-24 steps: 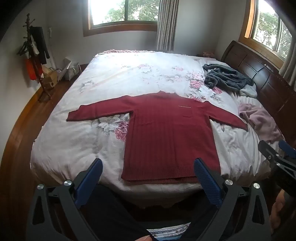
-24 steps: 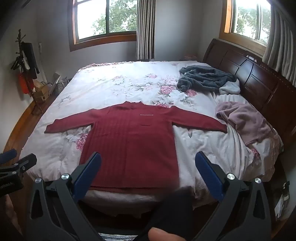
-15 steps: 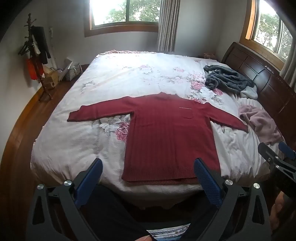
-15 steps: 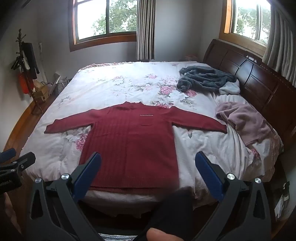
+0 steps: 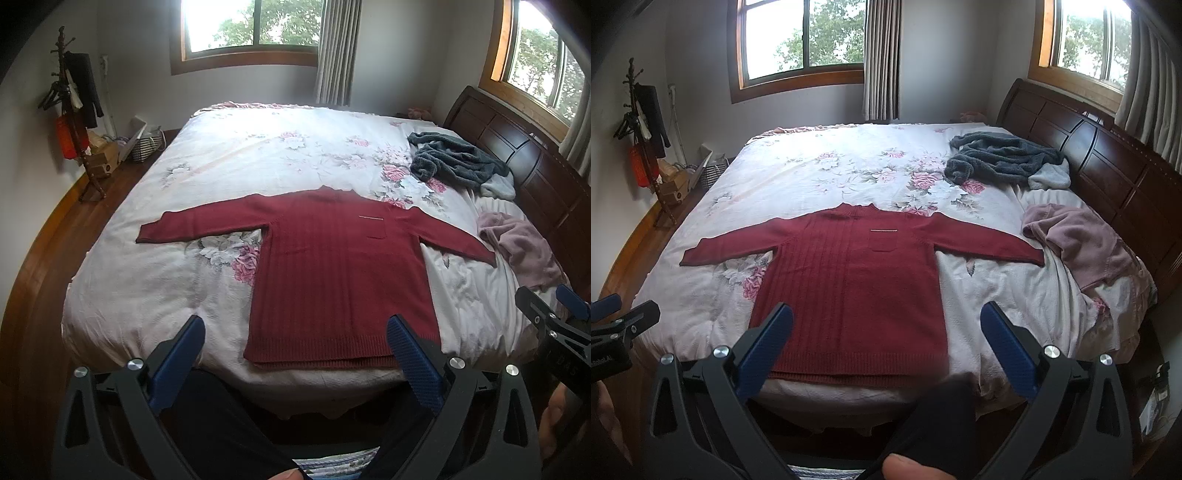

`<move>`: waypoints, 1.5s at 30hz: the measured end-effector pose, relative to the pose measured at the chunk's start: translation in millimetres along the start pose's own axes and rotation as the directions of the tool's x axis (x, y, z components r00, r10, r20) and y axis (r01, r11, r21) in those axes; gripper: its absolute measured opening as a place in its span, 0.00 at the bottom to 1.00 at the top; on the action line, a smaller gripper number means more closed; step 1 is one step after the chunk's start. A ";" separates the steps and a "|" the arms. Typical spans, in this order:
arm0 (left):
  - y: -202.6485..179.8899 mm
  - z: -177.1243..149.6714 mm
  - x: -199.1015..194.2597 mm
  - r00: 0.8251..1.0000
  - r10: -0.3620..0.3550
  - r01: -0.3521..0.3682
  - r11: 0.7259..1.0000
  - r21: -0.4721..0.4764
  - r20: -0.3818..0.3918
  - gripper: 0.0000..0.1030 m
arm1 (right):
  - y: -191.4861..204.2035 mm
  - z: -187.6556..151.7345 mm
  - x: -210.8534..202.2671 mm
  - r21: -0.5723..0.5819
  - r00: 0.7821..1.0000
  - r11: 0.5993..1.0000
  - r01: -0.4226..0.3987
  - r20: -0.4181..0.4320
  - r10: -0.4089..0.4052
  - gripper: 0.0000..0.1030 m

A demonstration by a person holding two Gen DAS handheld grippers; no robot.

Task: Fold small clothes

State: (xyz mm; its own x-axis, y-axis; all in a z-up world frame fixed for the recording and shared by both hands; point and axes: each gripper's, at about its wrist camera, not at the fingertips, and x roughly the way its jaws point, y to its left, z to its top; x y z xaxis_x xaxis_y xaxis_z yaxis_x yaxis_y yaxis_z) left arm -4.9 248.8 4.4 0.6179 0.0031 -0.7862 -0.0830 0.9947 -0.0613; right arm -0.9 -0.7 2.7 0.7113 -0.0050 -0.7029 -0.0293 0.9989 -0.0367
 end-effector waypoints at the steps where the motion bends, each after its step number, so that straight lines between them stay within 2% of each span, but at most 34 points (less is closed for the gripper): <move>1: -0.2 -1.4 0.1 1.000 0.001 -0.001 1.000 -0.001 0.001 0.96 | -0.2 0.0 0.0 0.000 1.000 1.000 -0.001 0.000 0.001 0.97; 45: 5.7 2.8 -16.5 0.999 0.018 -0.018 1.000 -0.012 0.040 0.96 | 11.7 5.1 -2.3 -0.003 1.000 1.000 -0.009 0.012 0.009 0.97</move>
State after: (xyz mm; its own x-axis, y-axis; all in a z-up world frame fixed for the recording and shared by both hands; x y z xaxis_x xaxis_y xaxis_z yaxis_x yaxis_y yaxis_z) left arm -13.4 254.6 18.7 0.6471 0.0252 -0.7620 -0.1031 0.9932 -0.0547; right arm 0.7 11.2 7.6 0.7197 0.0042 -0.6942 -0.0375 0.9988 -0.0329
